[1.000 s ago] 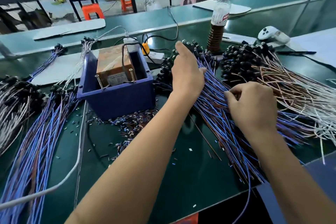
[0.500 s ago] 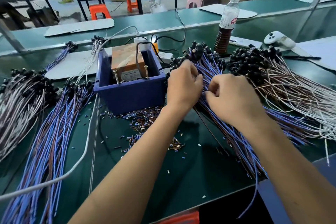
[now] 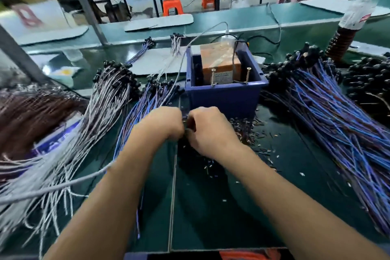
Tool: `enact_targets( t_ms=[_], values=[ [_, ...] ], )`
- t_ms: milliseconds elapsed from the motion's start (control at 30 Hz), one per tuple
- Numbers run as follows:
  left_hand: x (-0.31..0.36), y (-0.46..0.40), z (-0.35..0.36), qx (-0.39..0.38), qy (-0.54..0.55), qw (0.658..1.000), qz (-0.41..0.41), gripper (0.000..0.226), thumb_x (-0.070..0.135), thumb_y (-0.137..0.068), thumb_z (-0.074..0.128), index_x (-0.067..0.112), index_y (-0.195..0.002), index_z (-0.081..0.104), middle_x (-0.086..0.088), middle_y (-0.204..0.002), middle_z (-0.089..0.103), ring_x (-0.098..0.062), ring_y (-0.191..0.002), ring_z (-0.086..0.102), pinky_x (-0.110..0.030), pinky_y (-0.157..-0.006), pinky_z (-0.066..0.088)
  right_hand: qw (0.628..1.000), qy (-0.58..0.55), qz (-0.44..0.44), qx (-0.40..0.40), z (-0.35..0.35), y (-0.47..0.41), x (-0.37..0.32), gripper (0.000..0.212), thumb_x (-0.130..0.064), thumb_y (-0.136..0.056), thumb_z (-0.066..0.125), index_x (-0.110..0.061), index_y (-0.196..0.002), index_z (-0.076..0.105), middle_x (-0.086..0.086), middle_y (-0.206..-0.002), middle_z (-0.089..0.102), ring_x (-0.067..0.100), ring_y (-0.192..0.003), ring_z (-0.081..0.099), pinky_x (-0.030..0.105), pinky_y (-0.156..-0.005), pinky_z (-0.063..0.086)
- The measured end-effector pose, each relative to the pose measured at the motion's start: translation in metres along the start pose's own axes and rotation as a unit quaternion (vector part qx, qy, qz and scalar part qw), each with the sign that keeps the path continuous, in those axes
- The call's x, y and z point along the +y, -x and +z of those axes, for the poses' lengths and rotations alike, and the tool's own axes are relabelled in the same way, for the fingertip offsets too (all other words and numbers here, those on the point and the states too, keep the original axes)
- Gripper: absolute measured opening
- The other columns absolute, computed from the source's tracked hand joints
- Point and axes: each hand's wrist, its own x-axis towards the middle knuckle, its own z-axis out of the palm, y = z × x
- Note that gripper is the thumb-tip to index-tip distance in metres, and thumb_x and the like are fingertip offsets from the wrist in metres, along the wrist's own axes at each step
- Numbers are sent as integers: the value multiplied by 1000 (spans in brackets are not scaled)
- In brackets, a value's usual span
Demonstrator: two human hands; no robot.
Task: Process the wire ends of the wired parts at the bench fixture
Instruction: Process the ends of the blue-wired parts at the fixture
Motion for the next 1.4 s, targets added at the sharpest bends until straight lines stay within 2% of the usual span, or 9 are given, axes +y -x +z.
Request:
enact_targets(
  t_ms=[133,300,500,633,800,867,1100,1267,1400],
  values=[
    [-37,4,-6,83,-3,993,-88,15,14,-89,60,10,-77,51,-11,-81,54,-37,-94,64,-39,-73,47,999,-24,-14,-24,32,-38,-40,21,-7,-83,61,-15,-68,48,8,-68,51,35,-68,55,33,-59,40],
    [-61,-4,-13,138,38,977,-158,17,19,-86,64,14,-79,49,-12,-99,61,-35,-93,61,-38,-75,44,999,-2,5,-49,59,-64,-61,23,-6,-86,52,-15,-66,45,10,-69,53,36,-66,55,28,-56,40],
    [-71,-45,-11,209,141,957,-141,11,11,-88,61,8,-99,62,-24,-117,66,-45,-111,63,-44,-86,51,999,35,-27,-25,71,-69,-68,30,-28,-100,48,-17,-73,49,13,-86,69,39,-87,66,35,-66,39],
    [-68,-73,-10,207,159,960,-99,34,40,-92,75,11,-89,57,-21,-113,68,-42,-109,64,-40,-83,48,998,54,15,-29,68,-70,-62,32,-24,-101,49,-17,-71,49,7,-69,51,33,-66,52,32,-59,41],
    [-69,-87,-9,224,172,952,-115,22,13,-82,75,9,-77,54,-14,-88,67,-40,-94,67,-35,-71,45,997,-20,60,-38,62,-66,-57,32,-28,-96,50,-11,-70,57,11,-66,56,28,-53,47,28,-50,34],
    [-70,-85,-9,212,190,951,-123,21,10,-76,71,9,-70,52,-9,-72,58,-37,-82,64,-32,-66,43,996,-37,62,-57,60,-63,-58,33,-26,-95,51,-11,-65,51,11,-63,53,27,-51,44,27,-46,30],
    [-64,-74,-29,129,255,952,-111,19,18,-80,60,12,-67,47,-6,-64,51,-22,-54,46,-23,-46,33,993,-100,35,-44,52,-47,-52,32,-27,-101,51,-12,-72,47,6,-64,54,26,-51,46,31,-50,36],
    [-44,-56,-47,15,456,886,-77,21,10,-88,47,11,-67,50,-3,-53,51,-14,-38,41,-15,-43,31,959,-278,54,32,43,-36,-50,36,-53,-102,58,-17,-103,55,-6,-84,61,16,-72,53,37,-61,40],
    [-40,-40,-58,-25,556,829,-50,32,17,-93,42,21,-62,39,5,-48,33,-12,-40,26,-16,-42,21,940,-339,21,42,28,-32,-48,40,-42,-105,56,-8,-89,68,8,-79,69,23,-65,56,43,-63,46]
  ],
)
